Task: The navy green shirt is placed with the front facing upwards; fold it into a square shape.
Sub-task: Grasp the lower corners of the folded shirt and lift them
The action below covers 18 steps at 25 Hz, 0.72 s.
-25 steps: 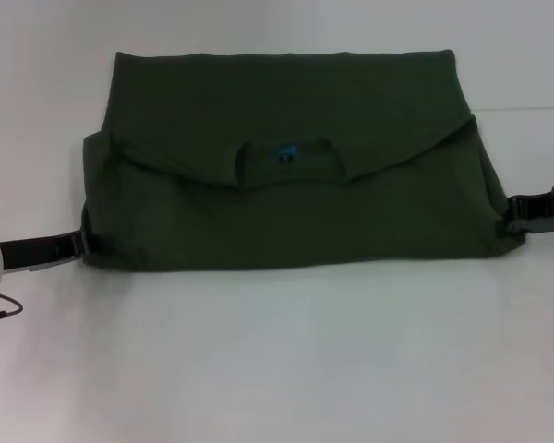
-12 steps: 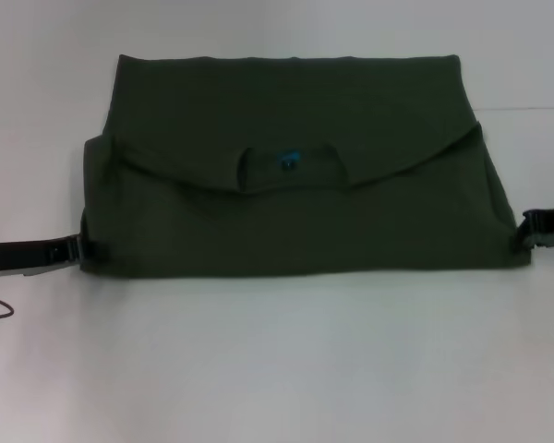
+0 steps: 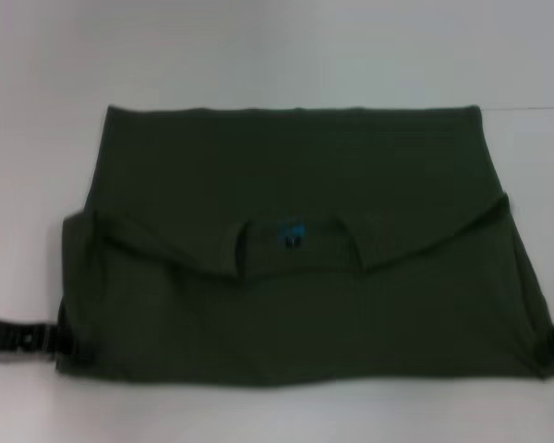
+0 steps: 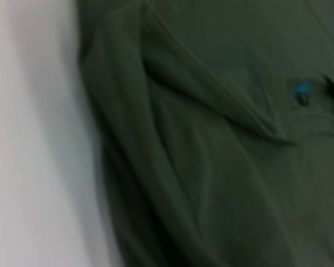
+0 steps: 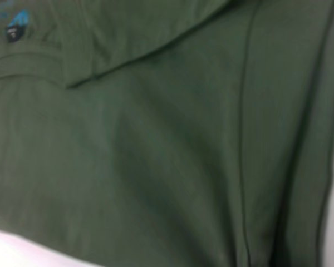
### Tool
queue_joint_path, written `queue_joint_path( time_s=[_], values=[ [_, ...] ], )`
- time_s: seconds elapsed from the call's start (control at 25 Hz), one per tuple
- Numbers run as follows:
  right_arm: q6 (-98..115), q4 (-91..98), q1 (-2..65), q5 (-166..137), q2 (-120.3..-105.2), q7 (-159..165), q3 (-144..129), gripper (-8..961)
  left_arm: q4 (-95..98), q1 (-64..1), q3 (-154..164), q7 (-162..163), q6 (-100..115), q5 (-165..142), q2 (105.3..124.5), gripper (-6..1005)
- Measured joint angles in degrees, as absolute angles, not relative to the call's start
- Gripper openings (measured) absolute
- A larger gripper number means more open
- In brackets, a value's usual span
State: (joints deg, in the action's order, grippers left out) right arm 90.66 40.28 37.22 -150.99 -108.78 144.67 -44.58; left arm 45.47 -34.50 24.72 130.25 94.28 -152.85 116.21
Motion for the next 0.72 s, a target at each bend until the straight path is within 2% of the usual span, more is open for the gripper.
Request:
queue_joint_path(
  time_s=[0.28, 0.72],
  values=[
    [100.6, 41.58, 34.33, -152.09, -108.8, 141.39, -44.92, 22, 47.68, -33.79, 24.02, 129.46, 108.67, -160.61, 115.88, 41],
    [104.67, 41.65, 32.98, -155.11, -109.11, 139.21, -44.95, 26, 47.78, -32.82, 23.64, 129.53, 110.17, -162.88, 116.25, 41]
  ],
)
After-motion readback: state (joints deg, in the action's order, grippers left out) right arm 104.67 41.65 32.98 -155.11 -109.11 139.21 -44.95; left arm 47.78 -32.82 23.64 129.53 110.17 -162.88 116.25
